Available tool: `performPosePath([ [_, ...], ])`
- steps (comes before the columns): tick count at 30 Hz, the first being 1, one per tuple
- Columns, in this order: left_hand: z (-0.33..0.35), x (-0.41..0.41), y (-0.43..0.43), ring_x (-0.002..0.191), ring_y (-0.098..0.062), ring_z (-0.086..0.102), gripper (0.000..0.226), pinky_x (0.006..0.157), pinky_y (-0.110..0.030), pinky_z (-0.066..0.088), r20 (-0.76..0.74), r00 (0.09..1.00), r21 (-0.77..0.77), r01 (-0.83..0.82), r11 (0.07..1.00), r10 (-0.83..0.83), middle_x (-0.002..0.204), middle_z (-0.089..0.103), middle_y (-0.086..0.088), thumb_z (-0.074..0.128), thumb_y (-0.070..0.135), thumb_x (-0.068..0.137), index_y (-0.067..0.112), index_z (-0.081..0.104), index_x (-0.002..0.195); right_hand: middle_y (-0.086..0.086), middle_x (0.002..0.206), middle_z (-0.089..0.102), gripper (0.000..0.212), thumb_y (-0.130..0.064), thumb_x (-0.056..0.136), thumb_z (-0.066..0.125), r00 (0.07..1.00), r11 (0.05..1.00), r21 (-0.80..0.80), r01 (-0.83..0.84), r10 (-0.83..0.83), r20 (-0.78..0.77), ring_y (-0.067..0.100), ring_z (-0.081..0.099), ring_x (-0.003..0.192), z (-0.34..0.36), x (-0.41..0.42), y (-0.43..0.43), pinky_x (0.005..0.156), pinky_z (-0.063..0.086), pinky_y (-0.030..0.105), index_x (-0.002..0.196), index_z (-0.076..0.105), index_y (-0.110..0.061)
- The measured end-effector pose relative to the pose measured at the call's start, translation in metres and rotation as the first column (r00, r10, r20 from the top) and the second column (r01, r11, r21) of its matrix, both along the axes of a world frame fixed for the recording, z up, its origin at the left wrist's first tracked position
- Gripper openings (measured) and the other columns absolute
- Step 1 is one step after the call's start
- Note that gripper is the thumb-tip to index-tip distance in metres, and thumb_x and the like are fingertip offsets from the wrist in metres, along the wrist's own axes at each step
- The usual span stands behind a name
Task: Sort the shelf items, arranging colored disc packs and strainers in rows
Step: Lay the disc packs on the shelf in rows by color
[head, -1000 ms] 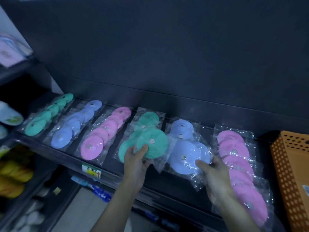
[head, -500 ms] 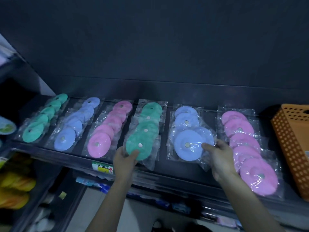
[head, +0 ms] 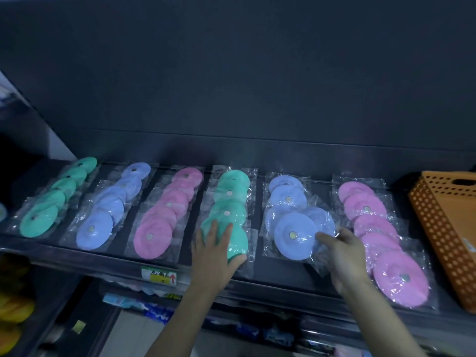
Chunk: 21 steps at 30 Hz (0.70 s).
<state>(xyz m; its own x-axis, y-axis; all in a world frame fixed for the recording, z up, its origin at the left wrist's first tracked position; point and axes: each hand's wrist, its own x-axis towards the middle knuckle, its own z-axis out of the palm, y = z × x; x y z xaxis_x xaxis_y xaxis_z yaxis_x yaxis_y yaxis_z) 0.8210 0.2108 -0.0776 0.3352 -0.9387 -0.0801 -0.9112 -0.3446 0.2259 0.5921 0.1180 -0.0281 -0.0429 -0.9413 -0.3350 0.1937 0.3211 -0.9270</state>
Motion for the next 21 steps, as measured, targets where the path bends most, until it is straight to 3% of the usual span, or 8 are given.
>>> performPosePath([
  [4,-0.002,0.003,-0.013,0.143,-0.041,-0.002,0.081,0.115,-0.056,0.012,-0.06,0.994,0.03,-0.088,0.996,0.09,0.159,-0.006,-0.007,0.044,0.068,0.084,0.034,0.009,0.148,-0.004,0.052,0.063,0.02,0.005,0.08,0.062,1.0,1.0,-0.009,-0.002,0.002,-0.011,0.011,0.056,0.042,0.004,0.003,0.002,0.037,0.043,0.021,0.071,0.056,-0.012],
  [9,0.006,0.006,-0.02,0.13,-0.034,0.033,0.072,0.104,-0.046,0.036,-0.156,0.974,-0.193,-0.193,0.962,0.165,0.145,0.031,-0.017,0.056,0.068,0.074,0.015,0.047,0.121,0.0,0.056,0.067,0.013,0.006,0.08,0.062,1.0,1.0,-0.016,-0.011,0.011,-0.028,0.012,0.06,0.046,0.004,0.006,0.002,0.039,0.046,0.022,0.08,0.061,-0.007],
  [15,0.006,0.016,-0.016,0.128,-0.035,0.035,0.096,0.104,-0.047,0.036,-0.246,0.936,-0.097,-0.284,0.954,0.253,0.14,0.033,-0.018,0.068,0.065,0.065,0.013,0.031,0.137,0.009,0.069,0.068,0.012,0.006,0.08,0.061,0.999,1.0,0.001,-0.006,0.006,-0.041,0.021,0.061,0.054,0.004,0.009,-0.001,0.046,0.049,0.026,0.081,0.062,-0.006],
  [21,0.012,0.024,-0.013,0.111,-0.034,0.05,0.109,0.091,-0.049,0.046,-0.266,0.936,-0.159,-0.28,0.947,0.232,0.123,0.049,-0.016,0.078,0.059,0.058,0.01,0.029,0.141,0.016,0.081,0.07,0.017,0.006,0.081,0.061,0.999,1.0,0.005,-0.023,0.023,-0.033,0.031,0.063,0.07,0.0,0.009,-0.004,0.064,0.052,0.041,0.096,0.063,-0.001],
])
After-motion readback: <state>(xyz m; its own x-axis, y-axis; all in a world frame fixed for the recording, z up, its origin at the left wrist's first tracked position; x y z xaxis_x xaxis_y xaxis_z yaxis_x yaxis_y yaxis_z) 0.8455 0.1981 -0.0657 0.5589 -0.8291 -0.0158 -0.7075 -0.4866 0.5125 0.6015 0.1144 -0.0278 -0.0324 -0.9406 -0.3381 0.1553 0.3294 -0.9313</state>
